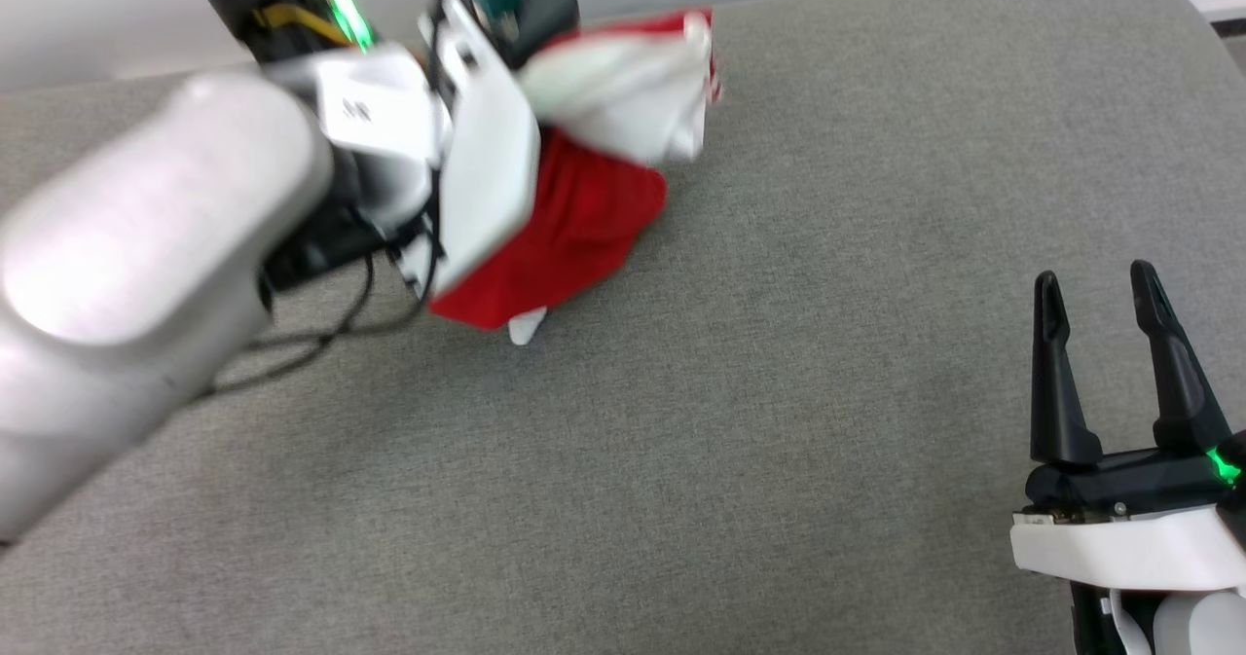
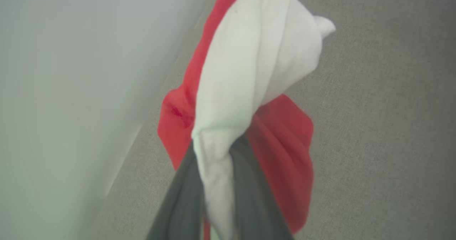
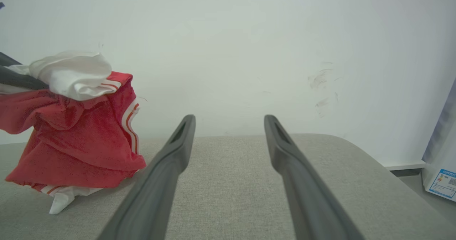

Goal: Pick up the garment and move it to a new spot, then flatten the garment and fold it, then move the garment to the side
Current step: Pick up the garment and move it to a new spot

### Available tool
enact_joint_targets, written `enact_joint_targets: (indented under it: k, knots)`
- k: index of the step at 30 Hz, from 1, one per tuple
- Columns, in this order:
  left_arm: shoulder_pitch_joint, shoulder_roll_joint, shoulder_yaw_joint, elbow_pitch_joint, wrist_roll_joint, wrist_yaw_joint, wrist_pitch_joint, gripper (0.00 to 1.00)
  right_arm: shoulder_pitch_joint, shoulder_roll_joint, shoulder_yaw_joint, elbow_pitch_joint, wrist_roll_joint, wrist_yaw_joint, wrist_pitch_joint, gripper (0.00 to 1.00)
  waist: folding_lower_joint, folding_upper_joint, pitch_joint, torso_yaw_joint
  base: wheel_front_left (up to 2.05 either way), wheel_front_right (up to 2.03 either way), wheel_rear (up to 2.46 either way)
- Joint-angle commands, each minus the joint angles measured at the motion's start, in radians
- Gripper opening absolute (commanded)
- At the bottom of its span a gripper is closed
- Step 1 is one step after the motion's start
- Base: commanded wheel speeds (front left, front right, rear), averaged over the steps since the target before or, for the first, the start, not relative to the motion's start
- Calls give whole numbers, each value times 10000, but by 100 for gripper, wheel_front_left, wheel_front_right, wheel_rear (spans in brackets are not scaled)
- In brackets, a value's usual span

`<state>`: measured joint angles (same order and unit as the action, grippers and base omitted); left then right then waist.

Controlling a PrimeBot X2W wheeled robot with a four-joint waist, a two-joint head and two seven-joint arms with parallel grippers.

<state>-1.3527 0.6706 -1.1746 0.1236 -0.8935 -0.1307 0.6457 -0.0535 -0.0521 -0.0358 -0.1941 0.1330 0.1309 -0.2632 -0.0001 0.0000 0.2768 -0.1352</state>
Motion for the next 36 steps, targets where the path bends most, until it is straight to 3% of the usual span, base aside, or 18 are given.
enact_joint_targets:
  k: [1,7,17,18,19,27,29,33,34,36]
  knots:
    - [394,-109,-221,107,-76,31,-126,0,-134,32,25,-3,48,-3,-24,100,1,0,153,-38,0,0,0]
    - [1801,-538,-829,508,-338,31,-779,0,-274,33,23,34,37,-3,-24,100,1,0,547,-72,0,0,0]
    - [3846,-1278,-1098,690,-8,10,-910,0,-393,33,-48,138,-91,-3,-24,100,1,0,886,171,0,0,0]
    - [3801,-1339,-1093,751,40,10,-1135,65,-394,31,-55,155,-124,-3,-24,100,1,0,856,229,0,0,0]
    - [3693,-1390,-1083,785,90,11,-1396,100,-379,32,-68,172,-135,-3,-24,100,1,0,807,290,0,0,0]
    - [3359,-1685,56,604,0,162,-4432,100,8,32,-117,322,-326,-3,-24,100,1,0,21,797,0,0,0]
    - [3395,-1630,446,451,171,453,-5188,100,101,30,-118,333,-329,-3,-24,100,1,0,-206,924,0,0,0]
    - [3677,-1461,1044,245,800,1441,-6709,100,289,30,-117,377,-358,-3,-24,100,1,0,-606,1110,0,0,0]
    - [3677,-1461,1044,245,800,1441,-6709,100,289,30,-117,377,-358,-3,-24,100,1,0,-606,1110,0,0,0]
    - [3947,-1329,1336,252,1111,2038,-7536,100,399,32,-126,405,-377,-3,-24,100,1,0,-779,1182,0,0,0]
